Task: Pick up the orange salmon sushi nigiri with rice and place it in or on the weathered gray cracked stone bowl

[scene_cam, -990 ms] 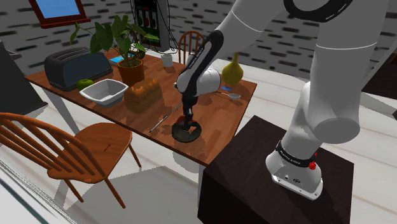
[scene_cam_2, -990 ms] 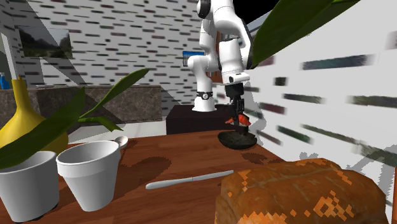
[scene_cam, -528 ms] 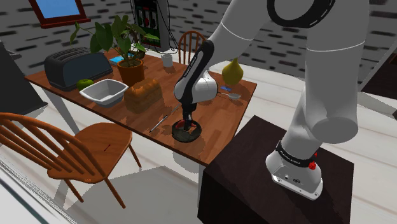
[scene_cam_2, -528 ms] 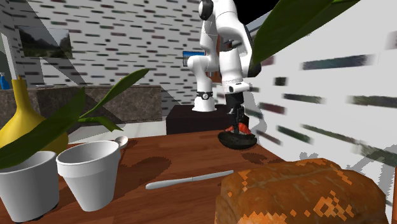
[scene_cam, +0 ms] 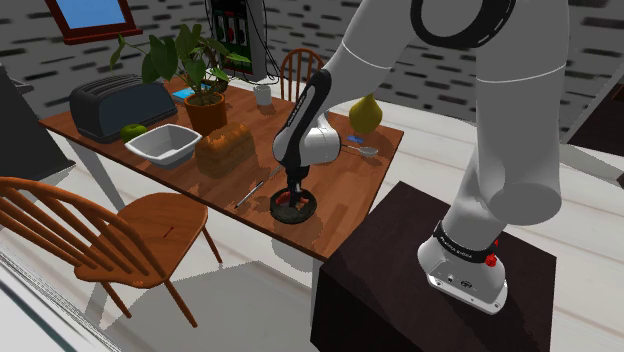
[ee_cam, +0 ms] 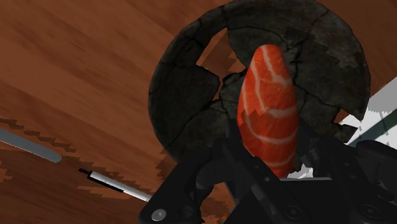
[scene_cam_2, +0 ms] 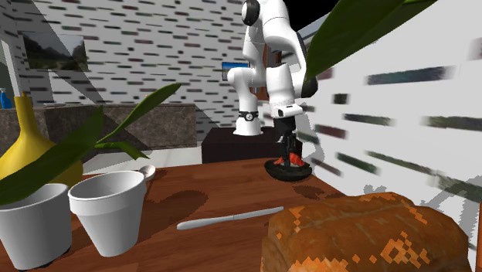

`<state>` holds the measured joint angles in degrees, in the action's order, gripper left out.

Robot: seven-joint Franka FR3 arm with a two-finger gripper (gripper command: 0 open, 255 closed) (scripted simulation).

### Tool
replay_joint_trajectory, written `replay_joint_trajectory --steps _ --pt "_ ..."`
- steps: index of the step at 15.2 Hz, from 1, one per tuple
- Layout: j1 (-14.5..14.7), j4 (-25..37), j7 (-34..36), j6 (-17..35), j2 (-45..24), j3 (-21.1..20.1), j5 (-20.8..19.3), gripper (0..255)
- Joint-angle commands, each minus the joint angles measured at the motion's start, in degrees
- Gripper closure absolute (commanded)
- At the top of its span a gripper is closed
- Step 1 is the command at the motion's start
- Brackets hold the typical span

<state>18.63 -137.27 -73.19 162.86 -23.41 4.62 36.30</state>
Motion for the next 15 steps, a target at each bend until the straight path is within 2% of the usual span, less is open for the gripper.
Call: replay_joint_trajectory --steps 1,2,3,8,12,15 --pt "0.0 0.0 0.0 0.0 0.0 0.0 0.0 255" --pt "0.0 0.0 0.0 0.0 0.0 0.0 0.0 255" --pt "0.0 0.0 0.0 0.0 0.0 0.0 0.0 0" --pt "0.0 0.0 0.0 0.0 0.0 0.0 0.0 0" --pt "2.9 -2.9 5.2 -5.3 8.2 5.0 -6.6 0" --pt "2.8 -2.9 5.2 -5.3 8.3 4.9 -6.7 0"
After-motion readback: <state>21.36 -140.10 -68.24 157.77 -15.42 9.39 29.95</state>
